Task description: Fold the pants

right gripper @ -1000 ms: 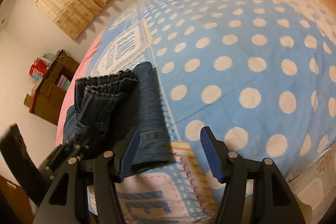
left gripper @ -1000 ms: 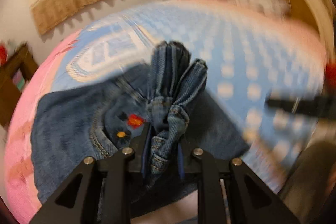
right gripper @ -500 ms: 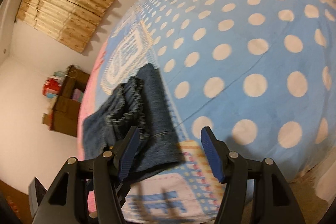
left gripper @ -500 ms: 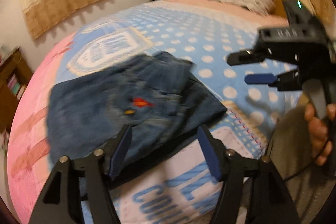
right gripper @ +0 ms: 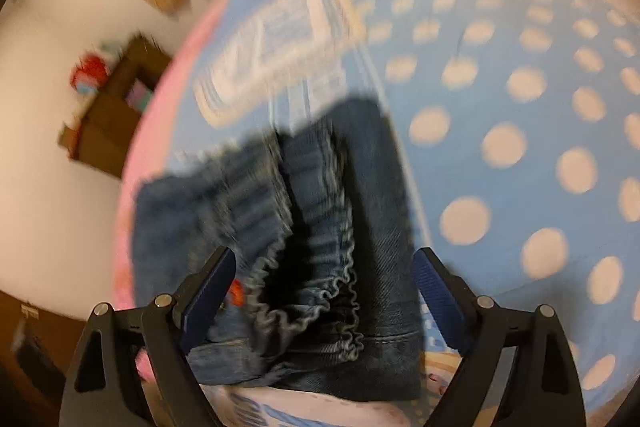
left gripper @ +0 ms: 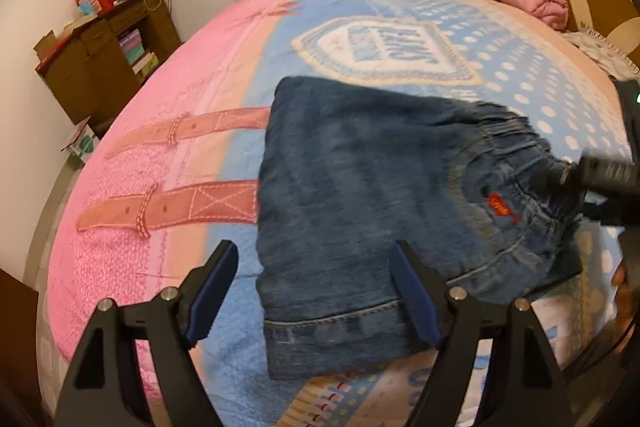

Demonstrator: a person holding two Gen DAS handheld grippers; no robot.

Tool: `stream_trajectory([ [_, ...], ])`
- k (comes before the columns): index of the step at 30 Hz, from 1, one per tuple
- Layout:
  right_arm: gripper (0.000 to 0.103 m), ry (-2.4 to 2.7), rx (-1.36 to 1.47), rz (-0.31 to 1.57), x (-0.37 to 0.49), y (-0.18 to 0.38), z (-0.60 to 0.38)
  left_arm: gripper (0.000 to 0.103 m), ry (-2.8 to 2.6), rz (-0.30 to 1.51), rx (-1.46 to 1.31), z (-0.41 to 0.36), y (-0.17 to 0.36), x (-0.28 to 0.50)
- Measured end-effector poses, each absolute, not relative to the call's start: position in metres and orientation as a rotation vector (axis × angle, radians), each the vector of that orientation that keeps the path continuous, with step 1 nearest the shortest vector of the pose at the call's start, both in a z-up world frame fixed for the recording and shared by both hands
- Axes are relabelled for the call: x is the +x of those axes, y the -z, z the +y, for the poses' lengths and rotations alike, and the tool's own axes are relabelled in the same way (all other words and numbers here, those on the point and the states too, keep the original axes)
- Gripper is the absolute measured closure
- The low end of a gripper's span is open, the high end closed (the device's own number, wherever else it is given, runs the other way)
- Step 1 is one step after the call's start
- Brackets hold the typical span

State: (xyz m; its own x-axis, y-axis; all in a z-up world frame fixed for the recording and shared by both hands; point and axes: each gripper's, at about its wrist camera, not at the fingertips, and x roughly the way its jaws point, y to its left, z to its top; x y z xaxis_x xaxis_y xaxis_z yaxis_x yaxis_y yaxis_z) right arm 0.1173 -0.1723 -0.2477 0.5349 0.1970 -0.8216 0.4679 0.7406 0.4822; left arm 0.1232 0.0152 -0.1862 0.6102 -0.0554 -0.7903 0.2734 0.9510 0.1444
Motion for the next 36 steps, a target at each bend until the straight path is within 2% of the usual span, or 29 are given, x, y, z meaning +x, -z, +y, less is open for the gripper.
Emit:
stream_trajectory([
  [2, 0.012, 0.213, 0.67, 1.022, 0.118, 0.253, -0.162, 0.022, 0.192, 0.9, 0.27, 0.013, 0.19, 0.126],
  [3, 0.016, 0.22, 0.66, 1.002, 0.115, 0.253, -0.16, 0.022, 0.192, 0.903, 0.272, 0.013, 0.192, 0.127],
  [7, 0.04, 0.213, 0.623, 0.992, 0.11, 0.245, -0.154, 0.022, 0.19, 0.913, 0.264, 0.012, 0.195, 0.131],
  [15, 0.055, 0.21, 0.619, 0.989, 0.087, 0.226, -0.14, 0.022, 0.176, 0.932, 0.265, 0.015, 0.201, 0.138],
  [18, 0.055, 0.235, 0.56, 0.976, 0.069, 0.225, -0.129, 0.014, 0.184, 0.946, 0.27, 0.016, 0.206, 0.142],
  [19, 0.055, 0.257, 0.545, 0.981, 0.065, 0.232, -0.129, 0.008, 0.185, 0.948, 0.281, 0.015, 0.209, 0.143],
  [20, 0.055, 0.27, 0.569, 0.979, 0.063, 0.244, -0.135, 0.007, 0.179, 0.946, 0.293, 0.014, 0.211, 0.144],
  [22, 0.043, 0.276, 0.653, 0.968, 0.061, 0.252, -0.147, 0.007, 0.181, 0.95, 0.302, 0.015, 0.215, 0.145],
  [27, 0.039, 0.219, 0.748, 0.951, 0.053, 0.247, -0.159, 0.007, 0.207, 0.994, 0.192, 0.035, 0.21, 0.148],
  [33, 0.038, 0.287, 0.594, 0.789, 0.052, 0.194, -0.162, 0.008, 0.204, 0.959, 0.174, 0.05, 0.196, 0.149],
  [36, 0.038, 0.281, 0.538, 0.793, 0.076, 0.185, -0.171, 0.008, 0.207, 0.903, 0.168, 0.054, 0.182, 0.155],
])
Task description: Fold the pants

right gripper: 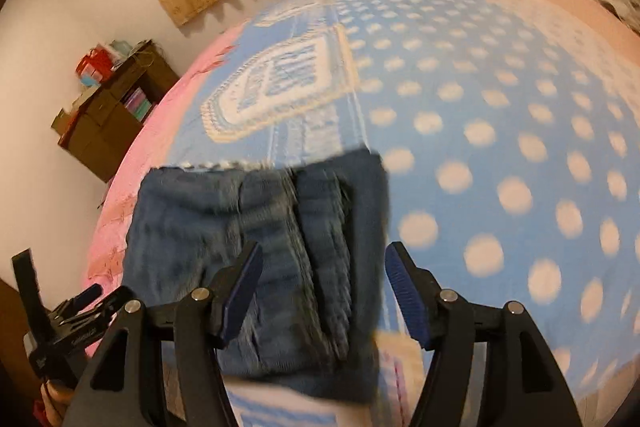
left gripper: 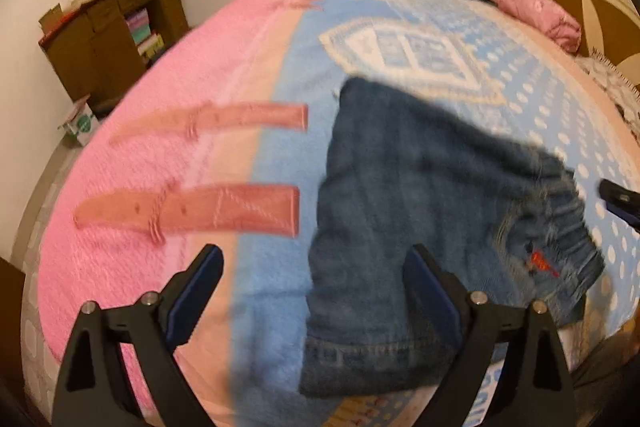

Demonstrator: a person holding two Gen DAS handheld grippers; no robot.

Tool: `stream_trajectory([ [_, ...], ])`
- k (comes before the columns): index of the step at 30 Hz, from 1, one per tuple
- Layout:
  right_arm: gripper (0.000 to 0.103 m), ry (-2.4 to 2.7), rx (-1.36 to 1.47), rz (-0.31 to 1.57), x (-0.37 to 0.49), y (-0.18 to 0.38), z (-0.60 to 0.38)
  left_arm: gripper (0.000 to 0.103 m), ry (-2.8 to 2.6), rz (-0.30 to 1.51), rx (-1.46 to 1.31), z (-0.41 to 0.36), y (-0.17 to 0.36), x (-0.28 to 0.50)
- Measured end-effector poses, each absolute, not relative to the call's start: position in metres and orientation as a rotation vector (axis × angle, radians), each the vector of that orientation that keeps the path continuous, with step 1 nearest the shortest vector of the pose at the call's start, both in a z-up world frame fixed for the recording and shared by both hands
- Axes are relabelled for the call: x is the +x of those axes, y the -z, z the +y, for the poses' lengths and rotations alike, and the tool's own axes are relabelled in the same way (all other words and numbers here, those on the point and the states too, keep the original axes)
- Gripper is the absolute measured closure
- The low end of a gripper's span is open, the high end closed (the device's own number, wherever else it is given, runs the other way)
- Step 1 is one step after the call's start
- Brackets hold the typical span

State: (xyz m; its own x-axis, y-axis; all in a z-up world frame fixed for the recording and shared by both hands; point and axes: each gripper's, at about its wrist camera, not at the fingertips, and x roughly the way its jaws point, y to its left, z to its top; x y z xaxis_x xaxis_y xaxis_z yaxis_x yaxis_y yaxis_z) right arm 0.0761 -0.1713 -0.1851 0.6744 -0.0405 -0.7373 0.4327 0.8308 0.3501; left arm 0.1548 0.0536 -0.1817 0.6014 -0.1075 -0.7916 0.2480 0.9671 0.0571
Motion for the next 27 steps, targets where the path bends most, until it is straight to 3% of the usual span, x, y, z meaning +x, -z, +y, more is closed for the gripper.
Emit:
stream_trajectory([
  [5, 0.038, 0.254, 0.54, 0.854, 0.128, 0.203, -0.183, 0.008, 0.202, 0.863, 0.223, 0.043, 0.165, 0.184],
  [9, 0.039, 0.238, 0.383, 0.947, 0.156, 0.224, -0.163, 0.008, 0.18, 0.914, 0.249, 0.038, 0.174, 0.213],
  [12, 0.043, 0.241, 0.442, 0.953, 0.156, 0.23, -0.173, 0.008, 0.177, 0.944, 0.245, 0.038, 0.185, 0.217],
  [15, 0.067, 0.371, 0.329, 0.918, 0.154, 0.221, -0.171, 0.008, 0.166, 0.96, 0.261, 0.035, 0.196, 0.217],
  [16, 0.103, 0.471, 0.291, 0.922, 0.153, 0.221, -0.176, 0.008, 0.163, 0.965, 0.261, 0.033, 0.2, 0.217],
  [19, 0.102, 0.469, 0.556, 0.972, 0.132, 0.251, -0.213, 0.008, 0.171, 0.968, 0.249, 0.033, 0.205, 0.217],
  [27, 0.102, 0.372, 0.676, 0.772, 0.092, 0.21, -0.216, 0.003, 0.187, 0.991, 0.131, 0.051, 0.213, 0.216],
])
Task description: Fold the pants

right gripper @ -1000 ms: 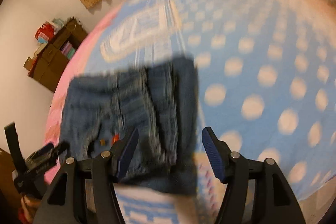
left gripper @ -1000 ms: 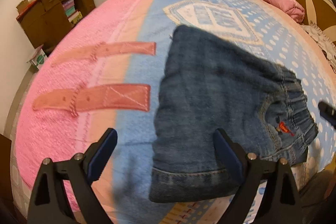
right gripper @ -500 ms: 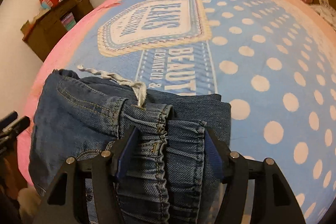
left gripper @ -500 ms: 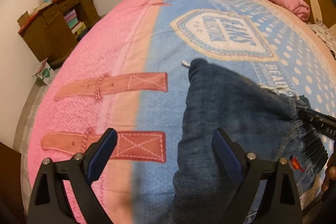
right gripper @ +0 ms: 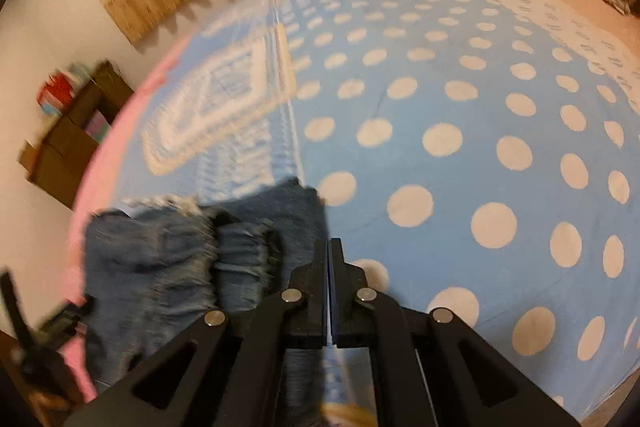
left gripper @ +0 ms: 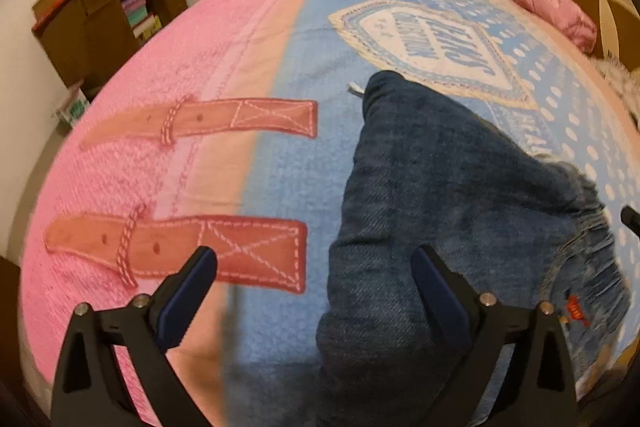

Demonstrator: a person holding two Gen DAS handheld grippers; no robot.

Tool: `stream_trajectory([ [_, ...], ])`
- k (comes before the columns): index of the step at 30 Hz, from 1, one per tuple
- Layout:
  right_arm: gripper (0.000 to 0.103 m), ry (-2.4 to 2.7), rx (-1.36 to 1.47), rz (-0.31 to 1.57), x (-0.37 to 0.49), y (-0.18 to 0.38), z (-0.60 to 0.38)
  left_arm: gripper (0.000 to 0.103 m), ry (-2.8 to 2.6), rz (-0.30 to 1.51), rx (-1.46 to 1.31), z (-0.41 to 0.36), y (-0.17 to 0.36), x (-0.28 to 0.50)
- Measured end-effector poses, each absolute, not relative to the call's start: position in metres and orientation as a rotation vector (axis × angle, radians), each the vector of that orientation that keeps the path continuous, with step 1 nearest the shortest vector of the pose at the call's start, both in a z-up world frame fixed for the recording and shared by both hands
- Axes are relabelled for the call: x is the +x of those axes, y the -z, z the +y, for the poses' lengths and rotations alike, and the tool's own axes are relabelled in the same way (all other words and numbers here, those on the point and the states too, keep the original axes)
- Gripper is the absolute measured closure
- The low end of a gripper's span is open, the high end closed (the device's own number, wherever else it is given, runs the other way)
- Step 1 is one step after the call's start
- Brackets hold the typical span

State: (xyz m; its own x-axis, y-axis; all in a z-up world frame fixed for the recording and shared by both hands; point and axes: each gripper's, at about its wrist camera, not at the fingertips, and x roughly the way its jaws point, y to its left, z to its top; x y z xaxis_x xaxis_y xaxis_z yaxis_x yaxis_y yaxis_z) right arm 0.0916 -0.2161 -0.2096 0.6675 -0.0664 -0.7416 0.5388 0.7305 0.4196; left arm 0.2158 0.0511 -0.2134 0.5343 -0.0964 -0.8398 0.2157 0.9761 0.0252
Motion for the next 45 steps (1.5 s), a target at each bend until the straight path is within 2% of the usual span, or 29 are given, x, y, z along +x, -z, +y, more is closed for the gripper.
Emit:
stream_trajectory([
  [3, 0.102, 0.19, 0.653, 0.763, 0.13, 0.184, -0.194, 0.004, 0.142, 0.968, 0.044, 0.057, 0.2, 0.213],
  [6, 0.102, -0.054, 0.574, 0.833, 0.199, 0.164, -0.155, 0.004, 0.153, 0.932, -0.063, 0.054, 0.186, 0.212],
  [9, 0.102, -0.219, 0.684, 0.921, 0.261, 0.172, -0.136, 0.004, 0.184, 0.894, -0.049, 0.036, 0.182, 0.211],
  [12, 0.102, -0.295, 0.66, 1.066, 0.32, 0.189, -0.111, 0.004, 0.109, 0.925, -0.023, 0.033, 0.205, 0.205],
  [16, 0.102, -0.358, 0.608, 1.213, 0.361, 0.203, -0.079, 0.002, 0.074, 1.002, -0.207, 0.053, 0.25, 0.187],
  [21, 0.099, -0.357, 0.51, 1.401, 0.399, 0.211, -0.049, 0.0, 0.003, 0.94, -0.143, 0.037, 0.252, 0.179],
  [24, 0.097, -0.352, 0.573, 1.489, 0.409, 0.211, -0.05, 0.0, 0.008, 0.915, -0.104, 0.03, 0.253, 0.174],
  [26, 0.078, -0.42, 0.678, 1.473, 0.407, 0.202, -0.054, 0.0, 0.013, 0.914, -0.107, 0.03, 0.254, 0.172],
  [28, 0.016, -0.387, 0.68, 1.445, 0.406, 0.193, -0.056, 0.0, 0.016, 0.929, -0.14, 0.032, 0.255, 0.175],
  [29, 0.011, -0.351, 0.646, 1.426, 0.406, 0.189, -0.057, 0.0, 0.015, 0.934, -0.158, 0.036, 0.256, 0.175],
  [36, 0.012, -0.325, 0.493, 1.504, 0.412, 0.209, -0.028, 0.0, -0.01, 0.891, -0.13, 0.031, 0.254, 0.161],
  [39, 0.035, -0.32, 0.336, 1.591, 0.415, 0.232, 0.002, 0.0, -0.012, 0.889, -0.13, 0.032, 0.254, 0.162],
  [41, 0.063, -0.237, 0.221, 1.601, 0.418, 0.244, 0.01, 0.0, -0.009, 0.887, -0.117, 0.031, 0.256, 0.161],
  [42, 0.073, -0.195, 0.22, 1.605, 0.418, 0.248, 0.007, 0.0, -0.004, 0.891, -0.122, 0.032, 0.257, 0.162],
  [45, 0.082, -0.203, 0.445, 1.513, 0.408, 0.231, -0.025, 0.0, 0.006, 0.904, -0.148, 0.036, 0.257, 0.164],
])
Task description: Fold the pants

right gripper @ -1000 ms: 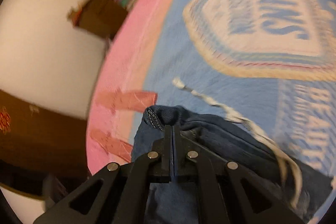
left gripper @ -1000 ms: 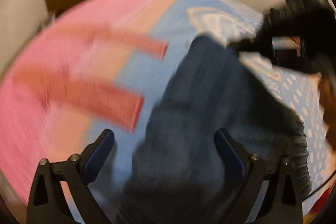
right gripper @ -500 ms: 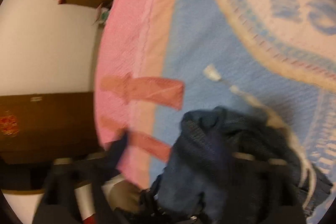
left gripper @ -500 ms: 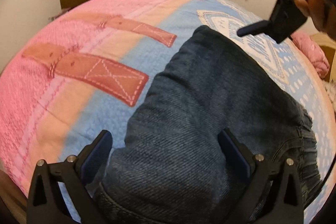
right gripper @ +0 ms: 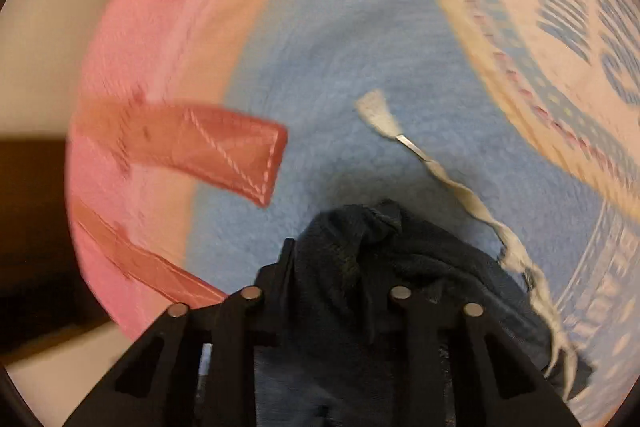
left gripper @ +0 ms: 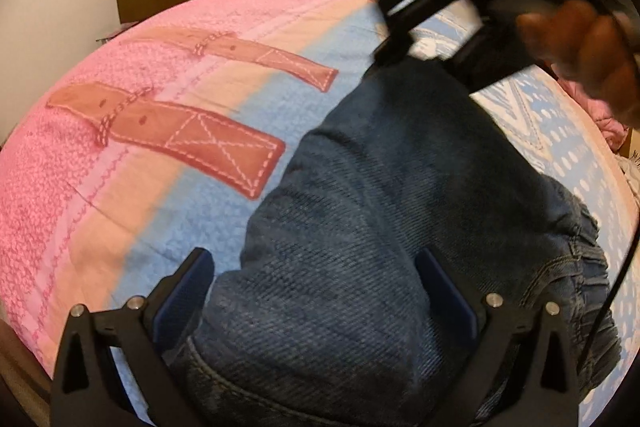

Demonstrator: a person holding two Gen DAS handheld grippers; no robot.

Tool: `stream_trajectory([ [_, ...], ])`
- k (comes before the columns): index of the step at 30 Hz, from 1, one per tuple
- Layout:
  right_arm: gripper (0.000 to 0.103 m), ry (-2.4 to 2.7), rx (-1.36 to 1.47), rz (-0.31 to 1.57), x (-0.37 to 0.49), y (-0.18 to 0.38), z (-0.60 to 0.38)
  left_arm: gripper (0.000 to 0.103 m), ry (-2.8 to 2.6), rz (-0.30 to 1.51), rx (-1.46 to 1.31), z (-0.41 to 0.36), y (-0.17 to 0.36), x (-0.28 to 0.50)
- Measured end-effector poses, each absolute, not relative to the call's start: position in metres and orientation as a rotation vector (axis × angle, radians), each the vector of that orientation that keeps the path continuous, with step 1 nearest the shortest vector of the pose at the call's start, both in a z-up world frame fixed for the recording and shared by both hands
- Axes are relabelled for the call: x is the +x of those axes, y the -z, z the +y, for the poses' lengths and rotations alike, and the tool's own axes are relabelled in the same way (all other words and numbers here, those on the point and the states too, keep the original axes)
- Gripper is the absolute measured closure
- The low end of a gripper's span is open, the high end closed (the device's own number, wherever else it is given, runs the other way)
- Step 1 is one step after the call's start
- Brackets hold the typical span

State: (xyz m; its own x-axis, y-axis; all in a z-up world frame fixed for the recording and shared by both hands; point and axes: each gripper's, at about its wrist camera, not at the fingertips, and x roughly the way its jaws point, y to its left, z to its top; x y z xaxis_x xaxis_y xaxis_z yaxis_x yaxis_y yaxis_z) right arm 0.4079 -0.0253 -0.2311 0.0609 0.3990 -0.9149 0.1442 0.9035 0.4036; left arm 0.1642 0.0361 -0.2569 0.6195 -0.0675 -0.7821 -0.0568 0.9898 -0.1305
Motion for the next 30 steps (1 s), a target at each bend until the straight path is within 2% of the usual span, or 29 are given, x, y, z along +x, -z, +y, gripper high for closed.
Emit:
stream_trajectory([
  [3, 0.087, -0.261, 0.78, 1.384, 0.382, 0.228, -0.075, 0.0, -0.007, 0.902, -0.125, 0.032, 0.259, 0.163],
  [6, 0.088, -0.277, 1.009, 1.272, 0.368, 0.25, -0.099, 0.0, -0.033, 0.891, -0.096, 0.025, 0.261, 0.159],
  [10, 0.088, -0.21, 0.986, 1.25, 0.388, 0.272, -0.084, 0.0, -0.035, 0.882, -0.082, 0.024, 0.263, 0.158],
  [12, 0.088, -0.173, 1.03, 1.169, 0.394, 0.275, -0.094, 0.0, -0.03, 0.883, -0.08, 0.025, 0.262, 0.157],
  [16, 0.088, -0.183, 0.865, 1.039, 0.39, 0.22, -0.12, 0.0, -0.015, 0.897, -0.096, 0.029, 0.261, 0.161],
  [18, 0.087, -0.229, 0.698, 1.05, 0.378, 0.189, -0.118, 0.0, -0.023, 0.899, -0.095, 0.029, 0.26, 0.162],
  [21, 0.082, -0.263, 0.552, 1.104, 0.357, 0.176, -0.105, 0.0, -0.027, 0.903, -0.099, 0.029, 0.26, 0.164],
  [26, 0.085, -0.293, 0.383, 1.282, 0.318, 0.222, -0.077, 0.0, -0.007, 0.907, -0.088, 0.03, 0.26, 0.163],
  [27, 0.086, -0.24, 0.413, 1.342, 0.308, 0.241, -0.083, 0.0, 0.002, 0.912, -0.08, 0.03, 0.26, 0.163],
  [29, 0.088, -0.256, 0.574, 1.288, 0.287, 0.255, -0.107, 0.0, 0.015, 0.917, -0.083, 0.031, 0.259, 0.164],
  [30, 0.096, -0.236, 0.591, 1.278, 0.281, 0.255, -0.113, 0.0, 0.02, 0.926, -0.089, 0.032, 0.258, 0.165],
])
